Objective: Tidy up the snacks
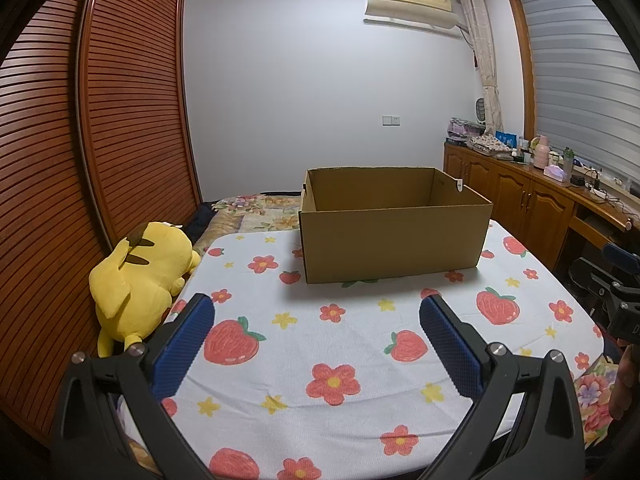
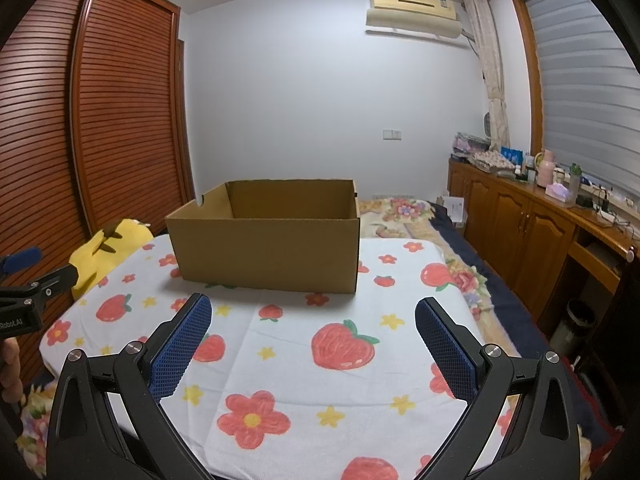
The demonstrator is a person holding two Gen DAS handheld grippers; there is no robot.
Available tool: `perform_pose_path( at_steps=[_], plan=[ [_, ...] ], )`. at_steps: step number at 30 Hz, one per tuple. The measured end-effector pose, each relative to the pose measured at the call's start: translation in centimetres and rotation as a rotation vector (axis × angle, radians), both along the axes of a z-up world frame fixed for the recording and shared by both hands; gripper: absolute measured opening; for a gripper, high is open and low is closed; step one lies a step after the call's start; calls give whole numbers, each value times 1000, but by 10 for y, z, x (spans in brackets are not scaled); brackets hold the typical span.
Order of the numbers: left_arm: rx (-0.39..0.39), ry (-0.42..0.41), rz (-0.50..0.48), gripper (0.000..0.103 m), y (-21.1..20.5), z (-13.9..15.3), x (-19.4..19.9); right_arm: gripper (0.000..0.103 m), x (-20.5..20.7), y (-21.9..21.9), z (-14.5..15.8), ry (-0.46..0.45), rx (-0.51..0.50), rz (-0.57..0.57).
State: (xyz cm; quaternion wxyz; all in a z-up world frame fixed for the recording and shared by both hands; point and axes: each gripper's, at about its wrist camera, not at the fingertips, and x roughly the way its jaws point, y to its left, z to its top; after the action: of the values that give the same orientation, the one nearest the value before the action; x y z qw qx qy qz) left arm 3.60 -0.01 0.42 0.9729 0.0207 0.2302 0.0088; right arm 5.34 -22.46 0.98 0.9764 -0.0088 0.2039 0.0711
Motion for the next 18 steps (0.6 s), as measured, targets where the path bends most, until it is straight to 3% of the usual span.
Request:
perform_pose_path(
  at_steps=[18],
  plan=[
    [-2,0,-5,103,0,1,0,103,0,-1,-1,3,4,-1]
  ],
)
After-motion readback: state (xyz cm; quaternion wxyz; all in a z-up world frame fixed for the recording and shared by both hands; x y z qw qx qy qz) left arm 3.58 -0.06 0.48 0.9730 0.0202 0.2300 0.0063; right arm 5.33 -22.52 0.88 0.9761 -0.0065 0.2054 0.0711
